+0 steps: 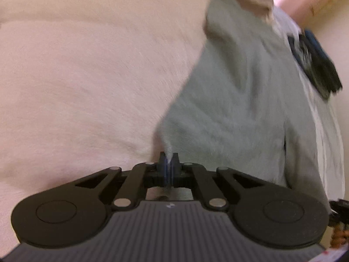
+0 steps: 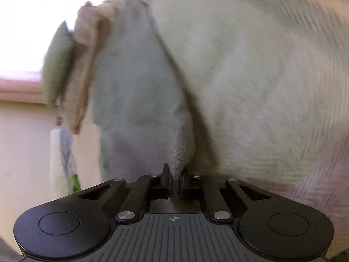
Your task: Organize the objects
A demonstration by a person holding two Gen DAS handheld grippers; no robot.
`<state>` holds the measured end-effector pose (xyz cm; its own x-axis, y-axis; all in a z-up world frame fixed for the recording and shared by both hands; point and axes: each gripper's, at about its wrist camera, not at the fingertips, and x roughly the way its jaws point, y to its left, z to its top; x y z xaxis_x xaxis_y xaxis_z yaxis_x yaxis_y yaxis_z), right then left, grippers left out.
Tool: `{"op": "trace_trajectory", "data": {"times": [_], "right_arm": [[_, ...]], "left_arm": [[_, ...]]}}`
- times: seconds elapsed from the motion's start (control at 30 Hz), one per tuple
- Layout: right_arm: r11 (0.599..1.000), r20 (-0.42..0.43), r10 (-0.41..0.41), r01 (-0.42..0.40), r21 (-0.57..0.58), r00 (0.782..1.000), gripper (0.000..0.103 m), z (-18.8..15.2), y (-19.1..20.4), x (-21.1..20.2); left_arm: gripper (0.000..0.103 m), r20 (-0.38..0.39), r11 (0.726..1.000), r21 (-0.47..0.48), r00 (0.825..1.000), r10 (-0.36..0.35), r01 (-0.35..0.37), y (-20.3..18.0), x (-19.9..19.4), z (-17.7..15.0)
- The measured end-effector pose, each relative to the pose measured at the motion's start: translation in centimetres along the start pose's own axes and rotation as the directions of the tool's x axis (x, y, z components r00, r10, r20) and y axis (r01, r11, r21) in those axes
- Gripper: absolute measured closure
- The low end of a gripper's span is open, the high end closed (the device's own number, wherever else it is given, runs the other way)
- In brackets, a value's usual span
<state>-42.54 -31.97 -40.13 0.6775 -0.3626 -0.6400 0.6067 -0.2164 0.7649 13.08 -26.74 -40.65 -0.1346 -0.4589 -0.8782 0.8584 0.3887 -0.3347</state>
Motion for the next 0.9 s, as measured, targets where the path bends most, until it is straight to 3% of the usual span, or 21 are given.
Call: {"op": "trace_trajectory", "data": {"times": [0.1,0.17,0.23,0.3,0.33,0.37,0.4,0.43,0.5,0.53,0.57,0.6,0.67,0.77,0.87,0.9], "right_arm": [[0.996,0.009,0.071,-0.071,-0.046,0.997,0.101,1.1,2.2,-4.2],[0.996,0.011,0.063,-0.062,-0.057,0.998,0.102,1.7,3.1,-6.9],[1.0,0.016,0.02,-0.019,-0.021,1.0,0.103,2.3,3.0,-7.7],[0.994,-0.008,-0.098,0.098,-0.041,0.995,0.102,2.5,1.9,-6.6],[0.985,-0.035,-0.166,0.165,-0.052,0.985,0.102,2.5,1.2,-5.2],[0.958,-0.049,-0.284,0.281,-0.056,0.958,0.1,2.4,0.3,-3.6],[0.915,-0.055,-0.401,0.397,-0.073,0.914,0.097,2.2,0.0,-2.3],[0.889,-0.053,-0.454,0.449,-0.093,0.889,0.094,1.9,0.0,-1.6],[0.86,0.001,-0.483,0.475,-0.187,0.876,0.082,1.1,1.9,-1.4],[0.818,0.048,-0.51,0.501,-0.281,0.859,0.075,0.4,3.3,-1.4],[0.751,0.105,-0.516,0.508,-0.422,0.85,0.072,-0.7,5.2,-1.3],[0.684,0.148,-0.491,0.486,-0.544,0.858,0.064,-2.2,6.3,-1.6],[0.49,0.19,-0.416,0.396,-0.777,0.889,0.063,-5.7,8.5,-0.8],[0.266,0.101,-0.36,0.206,-0.942,0.927,0.063,-10.4,9.3,1.4],[0.033,0.102,-0.395,0.125,-0.992,0.913,0.063,-14.6,7.9,3.0],[-0.016,0.118,-0.401,0.122,-0.992,0.909,0.063,-15.3,7.1,3.0]], "left_arm": [[0.101,0.088,1.0,0.002,0.996,-0.022,0.022,-0.5,-5.5,0.2],[0.101,0.143,0.998,0.052,0.989,-0.047,0.039,-2.0,-9.5,-0.1],[0.1,0.161,0.991,0.13,0.986,-0.046,0.025,-3.7,-11.7,-0.7],[0.098,0.139,0.989,0.146,0.99,-0.023,0.003,-4.4,-10.7,-1.8],[0.098,0.089,0.991,0.127,0.996,0.018,-0.029,-4.2,-8.7,-2.8],[0.097,0.028,0.991,0.121,0.998,0.055,-0.059,-4.0,-6.5,-3.8],[0.097,-0.021,0.986,0.124,0.993,0.114,-0.11,-4.0,-4.6,-4.8],[0.098,-0.055,0.978,0.133,0.984,0.167,-0.158,-4.1,-3.3,-5.9],[0.098,-0.054,0.972,0.137,0.978,0.202,-0.193,-4.1,-3.0,-7.5],[0.097,-0.049,0.974,0.116,0.979,0.199,-0.192,-4.1,-3.5,-7.9],[0.097,-0.041,0.977,0.097,0.98,0.195,-0.191,-4.1,-4.1,-8.2],[0.097,-0.028,0.977,0.087,0.98,0.198,-0.195,-4.2,-4.7,-8.4],[0.094,0.0,0.977,0.087,0.981,0.195,-0.194,-5.0,-5.5,-8.6],[0.085,0.032,0.981,0.086,0.985,0.169,-0.171,-6.4,-5.9,-8.6],[0.083,0.041,0.983,0.096,0.987,0.153,-0.156,-7.2,-5.6,-8.9],[0.082,0.042,0.985,0.094,0.989,0.143,-0.146,-7.4,-5.5,-9.1]]}}
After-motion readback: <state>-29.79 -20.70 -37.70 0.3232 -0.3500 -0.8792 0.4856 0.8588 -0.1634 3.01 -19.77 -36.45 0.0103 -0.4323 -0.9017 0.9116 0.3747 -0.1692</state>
